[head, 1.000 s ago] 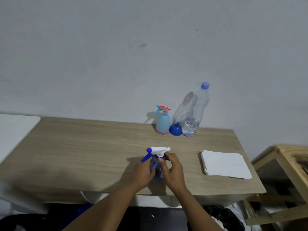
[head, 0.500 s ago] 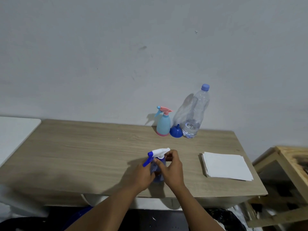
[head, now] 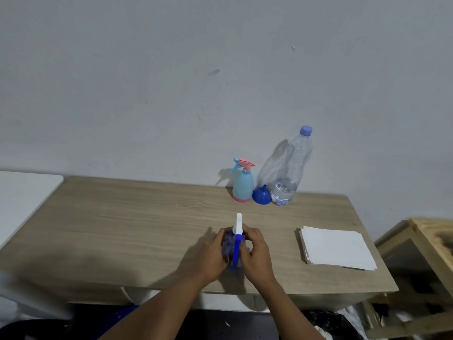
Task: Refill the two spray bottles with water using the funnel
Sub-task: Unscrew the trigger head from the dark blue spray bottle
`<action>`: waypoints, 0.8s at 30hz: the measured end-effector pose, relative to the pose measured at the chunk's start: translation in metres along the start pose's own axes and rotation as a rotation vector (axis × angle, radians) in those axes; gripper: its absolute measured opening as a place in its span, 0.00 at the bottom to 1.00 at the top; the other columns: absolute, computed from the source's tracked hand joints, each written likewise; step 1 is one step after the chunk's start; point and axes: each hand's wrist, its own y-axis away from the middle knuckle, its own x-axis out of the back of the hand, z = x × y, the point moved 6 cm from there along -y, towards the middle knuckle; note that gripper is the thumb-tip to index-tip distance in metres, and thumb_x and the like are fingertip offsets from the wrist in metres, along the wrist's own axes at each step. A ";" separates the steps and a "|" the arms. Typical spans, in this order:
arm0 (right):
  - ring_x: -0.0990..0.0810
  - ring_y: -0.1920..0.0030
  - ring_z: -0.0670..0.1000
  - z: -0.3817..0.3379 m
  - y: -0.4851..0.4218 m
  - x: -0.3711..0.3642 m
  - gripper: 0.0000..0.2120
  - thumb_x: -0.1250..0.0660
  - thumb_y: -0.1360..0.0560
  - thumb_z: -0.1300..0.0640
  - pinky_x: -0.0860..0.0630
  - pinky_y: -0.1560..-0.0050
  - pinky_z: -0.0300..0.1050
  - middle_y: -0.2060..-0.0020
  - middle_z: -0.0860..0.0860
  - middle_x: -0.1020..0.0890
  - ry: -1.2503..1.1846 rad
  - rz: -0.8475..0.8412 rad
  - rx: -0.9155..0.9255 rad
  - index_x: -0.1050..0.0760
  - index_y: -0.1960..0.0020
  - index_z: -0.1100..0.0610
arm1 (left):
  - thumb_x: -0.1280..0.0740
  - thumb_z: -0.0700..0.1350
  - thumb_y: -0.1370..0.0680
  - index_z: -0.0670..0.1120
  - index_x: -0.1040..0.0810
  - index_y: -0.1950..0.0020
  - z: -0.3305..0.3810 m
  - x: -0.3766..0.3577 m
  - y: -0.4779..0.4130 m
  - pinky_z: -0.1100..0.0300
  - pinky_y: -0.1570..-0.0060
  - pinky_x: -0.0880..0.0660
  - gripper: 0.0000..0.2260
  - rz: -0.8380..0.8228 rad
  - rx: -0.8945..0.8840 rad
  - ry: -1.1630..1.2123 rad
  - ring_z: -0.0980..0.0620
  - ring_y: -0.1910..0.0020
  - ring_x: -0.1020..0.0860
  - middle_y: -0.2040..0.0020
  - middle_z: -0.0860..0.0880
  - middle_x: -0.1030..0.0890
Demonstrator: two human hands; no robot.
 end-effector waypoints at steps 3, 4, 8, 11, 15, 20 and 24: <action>0.19 0.47 0.44 -0.006 -0.001 0.000 0.16 0.32 0.28 0.48 0.21 0.46 0.45 0.49 0.40 0.19 0.006 0.012 -0.035 0.25 0.40 0.41 | 0.34 0.52 0.22 0.61 0.32 0.34 -0.001 0.000 0.001 0.73 0.63 0.30 0.17 0.005 0.003 -0.033 0.60 0.58 0.25 0.51 0.59 0.24; 0.20 0.48 0.44 -0.006 -0.003 0.000 0.16 0.32 0.27 0.49 0.21 0.46 0.46 0.49 0.40 0.19 0.016 0.017 -0.034 0.25 0.41 0.41 | 0.34 0.54 0.22 0.62 0.32 0.34 -0.001 -0.001 0.000 0.71 0.61 0.28 0.17 -0.004 0.004 -0.048 0.59 0.58 0.23 0.52 0.59 0.23; 0.20 0.47 0.45 -0.005 -0.002 -0.002 0.18 0.31 0.24 0.56 0.21 0.46 0.48 0.49 0.38 0.21 0.058 -0.011 -0.013 0.25 0.38 0.40 | 0.31 0.49 0.23 0.61 0.32 0.36 0.001 0.000 0.001 0.76 0.62 0.31 0.19 -0.030 0.006 0.003 0.63 0.59 0.24 0.52 0.63 0.24; 0.20 0.47 0.43 -0.004 -0.001 -0.001 0.18 0.30 0.26 0.51 0.21 0.48 0.41 0.49 0.39 0.20 0.010 -0.014 -0.081 0.26 0.37 0.43 | 0.34 0.51 0.22 0.63 0.33 0.35 -0.001 0.001 0.002 0.73 0.67 0.34 0.18 0.007 -0.008 -0.048 0.60 0.59 0.26 0.49 0.60 0.23; 0.19 0.50 0.42 0.000 -0.005 -0.001 0.14 0.26 0.27 0.59 0.21 0.51 0.40 0.54 0.39 0.18 -0.037 0.024 -0.150 0.26 0.48 0.45 | 0.34 0.48 0.21 0.57 0.31 0.33 0.007 0.003 0.002 0.76 0.63 0.32 0.18 -0.007 -0.024 -0.030 0.60 0.61 0.30 0.49 0.57 0.24; 0.20 0.44 0.43 -0.005 0.000 0.003 0.20 0.31 0.27 0.48 0.22 0.44 0.38 0.46 0.43 0.18 -0.021 -0.019 -0.085 0.24 0.36 0.50 | 0.31 0.47 0.24 0.60 0.32 0.33 -0.001 0.000 0.001 0.72 0.64 0.31 0.21 -0.047 0.024 -0.036 0.62 0.63 0.26 0.44 0.55 0.20; 0.20 0.48 0.43 -0.004 -0.008 0.000 0.16 0.29 0.29 0.53 0.20 0.44 0.49 0.49 0.40 0.19 0.033 -0.046 -0.179 0.25 0.42 0.43 | 0.34 0.48 0.22 0.56 0.37 0.28 0.002 0.001 0.002 0.69 0.65 0.37 0.23 -0.048 0.034 -0.140 0.54 0.56 0.24 0.43 0.51 0.22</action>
